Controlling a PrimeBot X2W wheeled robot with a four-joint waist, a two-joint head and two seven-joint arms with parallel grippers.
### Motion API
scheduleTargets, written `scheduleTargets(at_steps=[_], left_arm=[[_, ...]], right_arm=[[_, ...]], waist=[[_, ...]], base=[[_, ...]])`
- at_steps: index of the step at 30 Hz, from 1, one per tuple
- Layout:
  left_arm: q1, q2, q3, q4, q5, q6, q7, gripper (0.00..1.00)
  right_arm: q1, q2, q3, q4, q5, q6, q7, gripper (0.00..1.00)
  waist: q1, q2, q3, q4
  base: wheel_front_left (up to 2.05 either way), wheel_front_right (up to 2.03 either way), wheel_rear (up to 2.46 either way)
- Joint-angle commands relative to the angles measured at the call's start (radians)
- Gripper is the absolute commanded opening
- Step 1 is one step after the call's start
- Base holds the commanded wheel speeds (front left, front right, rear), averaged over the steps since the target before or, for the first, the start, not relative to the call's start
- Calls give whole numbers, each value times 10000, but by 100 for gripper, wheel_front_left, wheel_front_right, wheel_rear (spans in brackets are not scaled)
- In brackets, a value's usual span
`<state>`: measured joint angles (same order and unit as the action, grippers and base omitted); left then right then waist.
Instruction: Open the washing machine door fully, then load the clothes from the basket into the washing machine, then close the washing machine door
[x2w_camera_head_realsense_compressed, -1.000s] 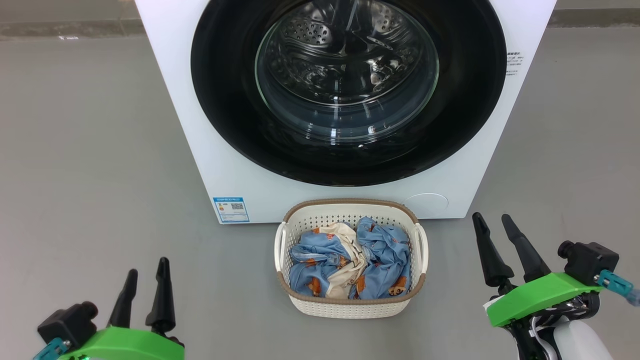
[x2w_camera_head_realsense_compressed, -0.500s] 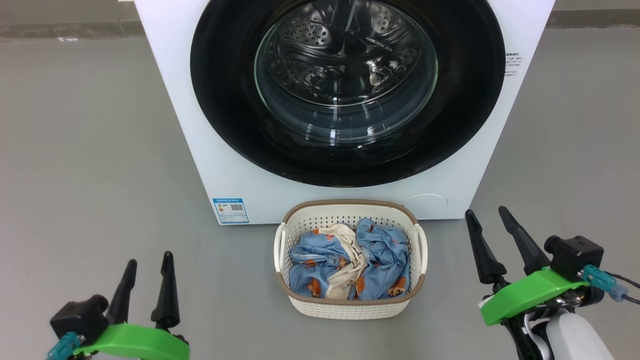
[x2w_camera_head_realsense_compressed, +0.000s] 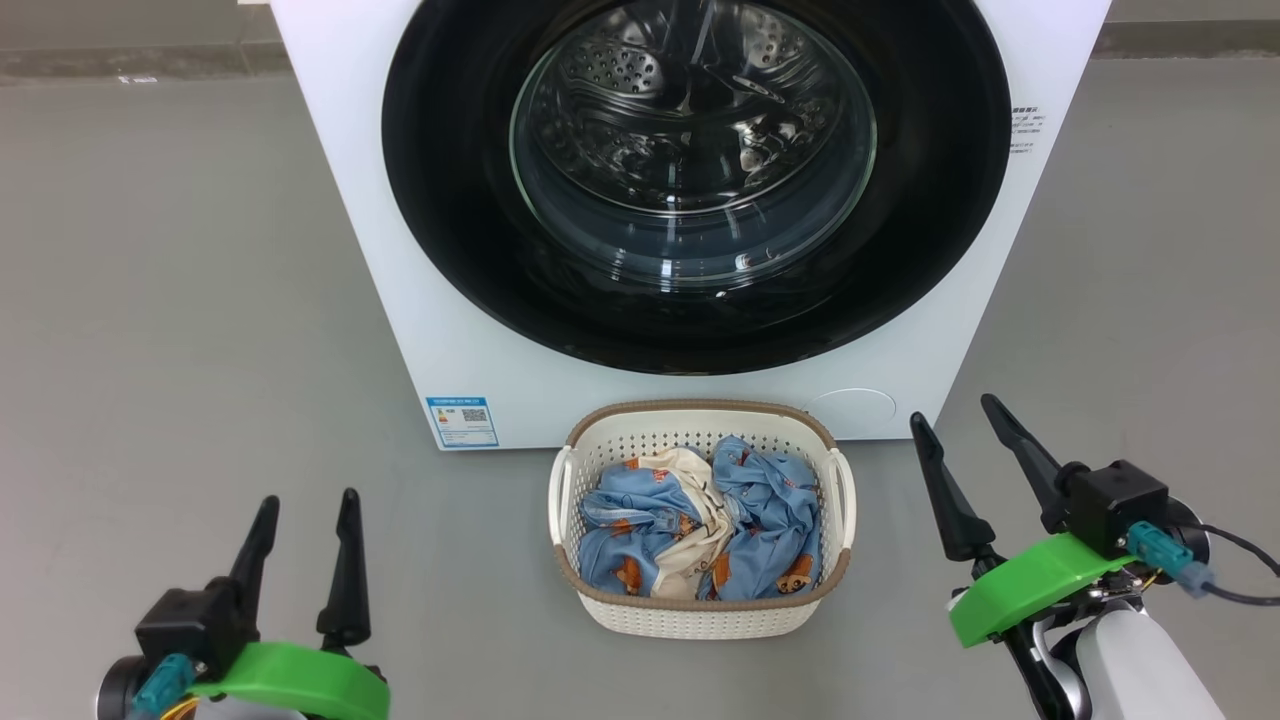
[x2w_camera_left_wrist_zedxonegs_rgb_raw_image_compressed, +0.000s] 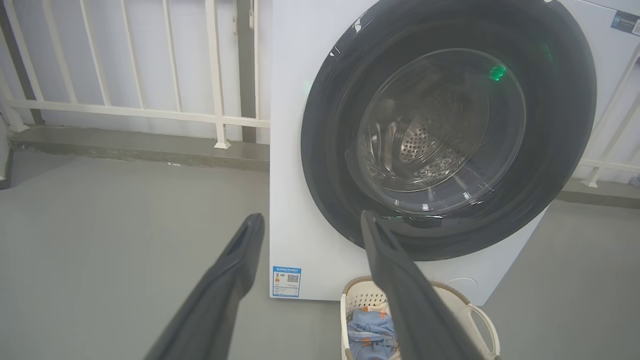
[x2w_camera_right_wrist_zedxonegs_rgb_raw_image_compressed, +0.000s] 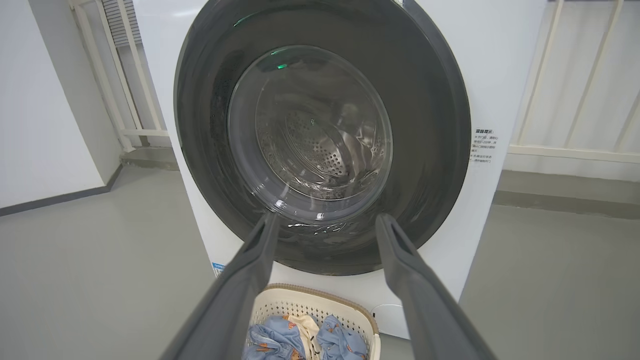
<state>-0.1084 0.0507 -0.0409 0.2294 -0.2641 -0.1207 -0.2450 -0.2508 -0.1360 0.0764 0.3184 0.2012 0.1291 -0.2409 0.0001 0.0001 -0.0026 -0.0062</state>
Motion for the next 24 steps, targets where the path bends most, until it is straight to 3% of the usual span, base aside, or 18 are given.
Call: scheduleTargets(at_steps=[1, 24], left_arm=[[-515, 177, 275, -247, 279, -53, -142, 100], [-514, 157, 353, -131, 205, -79, -168, 100]], right_arm=[[-373, -83, 242, -191, -308, 15, -184, 100], [-331, 18, 127, -158, -271, 16, -208, 100]], waist=[[0, -1, -1, 1], [0, -1, -46, 15]], base=[[0, 0, 0], [0, 0, 0]])
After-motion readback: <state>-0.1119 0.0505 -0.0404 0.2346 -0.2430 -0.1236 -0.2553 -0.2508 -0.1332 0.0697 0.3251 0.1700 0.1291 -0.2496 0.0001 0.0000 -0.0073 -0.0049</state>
